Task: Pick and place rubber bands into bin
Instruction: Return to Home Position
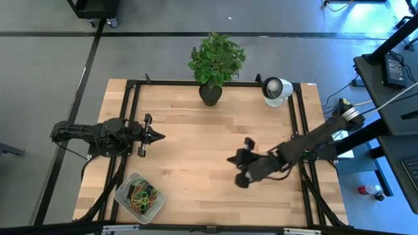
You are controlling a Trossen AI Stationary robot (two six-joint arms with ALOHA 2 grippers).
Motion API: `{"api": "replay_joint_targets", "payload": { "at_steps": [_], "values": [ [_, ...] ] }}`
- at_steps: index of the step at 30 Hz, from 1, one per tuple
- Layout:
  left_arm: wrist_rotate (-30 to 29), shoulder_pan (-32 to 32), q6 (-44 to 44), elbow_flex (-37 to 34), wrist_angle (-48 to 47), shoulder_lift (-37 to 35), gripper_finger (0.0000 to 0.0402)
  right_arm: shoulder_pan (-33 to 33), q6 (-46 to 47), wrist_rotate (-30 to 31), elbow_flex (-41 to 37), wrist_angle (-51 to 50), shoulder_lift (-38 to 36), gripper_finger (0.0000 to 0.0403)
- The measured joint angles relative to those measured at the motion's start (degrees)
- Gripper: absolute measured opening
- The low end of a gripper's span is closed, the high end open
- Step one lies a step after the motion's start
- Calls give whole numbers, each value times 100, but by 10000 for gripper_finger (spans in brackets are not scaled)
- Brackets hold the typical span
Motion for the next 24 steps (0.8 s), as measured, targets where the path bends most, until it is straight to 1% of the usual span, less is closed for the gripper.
{"api": "replay_joint_targets", "payload": {
  "at_steps": [2,5,9,12,16,18,24],
  "values": [
    [-31,0,-152,0,0,2,2,-15,-53,-23,-643,338,-490,0],
    [-250,0,-183,0,24,2,2,-79,-282,-169,-1584,1055,-1253,0],
    [-302,0,-188,0,35,2,5,-299,-754,-704,-2592,1898,-2120,0],
    [-302,0,-192,0,35,2,6,-631,-1001,-1204,-3182,2093,-2622,0],
    [-301,0,-197,0,35,2,3,-1222,-1372,-1909,-3890,2218,-3108,0],
    [-300,0,-197,0,35,2,2,-1487,-1640,-2165,-4222,2509,-3371,0],
    [-299,0,-199,0,36,2,7,-2029,-2017,-2242,-5162,3077,-4549,0]
  ]
}}
